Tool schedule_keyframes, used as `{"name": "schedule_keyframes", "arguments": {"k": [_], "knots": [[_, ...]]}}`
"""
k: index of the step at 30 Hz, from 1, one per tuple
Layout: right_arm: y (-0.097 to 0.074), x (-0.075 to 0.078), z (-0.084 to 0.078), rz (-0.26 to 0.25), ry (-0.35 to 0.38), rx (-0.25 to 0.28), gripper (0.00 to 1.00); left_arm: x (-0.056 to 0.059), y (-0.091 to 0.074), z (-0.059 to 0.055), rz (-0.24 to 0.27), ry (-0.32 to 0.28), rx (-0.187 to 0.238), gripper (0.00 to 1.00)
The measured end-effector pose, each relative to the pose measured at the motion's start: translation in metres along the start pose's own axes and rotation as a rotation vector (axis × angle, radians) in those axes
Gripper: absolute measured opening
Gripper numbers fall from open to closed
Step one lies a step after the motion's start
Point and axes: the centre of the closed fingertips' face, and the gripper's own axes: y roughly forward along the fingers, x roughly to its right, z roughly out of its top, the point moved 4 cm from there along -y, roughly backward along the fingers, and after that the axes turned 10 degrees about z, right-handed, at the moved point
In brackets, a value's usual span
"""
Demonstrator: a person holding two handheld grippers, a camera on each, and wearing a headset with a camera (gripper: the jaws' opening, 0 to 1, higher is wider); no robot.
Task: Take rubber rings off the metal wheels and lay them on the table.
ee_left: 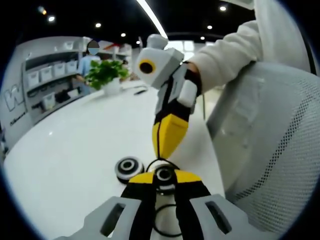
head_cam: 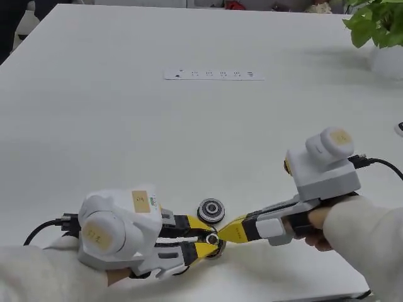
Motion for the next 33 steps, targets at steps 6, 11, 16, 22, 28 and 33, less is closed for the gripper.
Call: {"name": "schedule_keyframes", "arguments": {"k": [6,11,16,22,28,33], "knots": [[0.001,0.004,-0.006,-0.021,0.002,-0.021,0.0,0.0,0.0,0.0,0.001,-0.008,0.0,0.14],[0.001,0.006,-0.007,-0.031,0.004,-0.032,0.0,-0.001,0.0,0.0,-0.005,-0.037,0.001,0.14],[0.002,0.007,-0.009,-0.04,0.009,-0.041,0.0,-0.001,-0.001,0.0,-0.019,-0.051,-0.013,0.15],[0.001,0.009,-0.009,-0.046,0.015,-0.04,0.0,-0.003,-0.007,0.009,-0.045,-0.055,-0.005,0.21],[0.001,0.009,-0.01,-0.052,0.013,-0.05,0.0,-0.006,-0.019,0.026,-0.071,-0.075,0.037,0.34],[0.002,0.007,-0.009,-0.044,0.011,-0.049,0.0,-0.012,-0.029,0.037,-0.074,-0.099,0.048,0.39]]}}
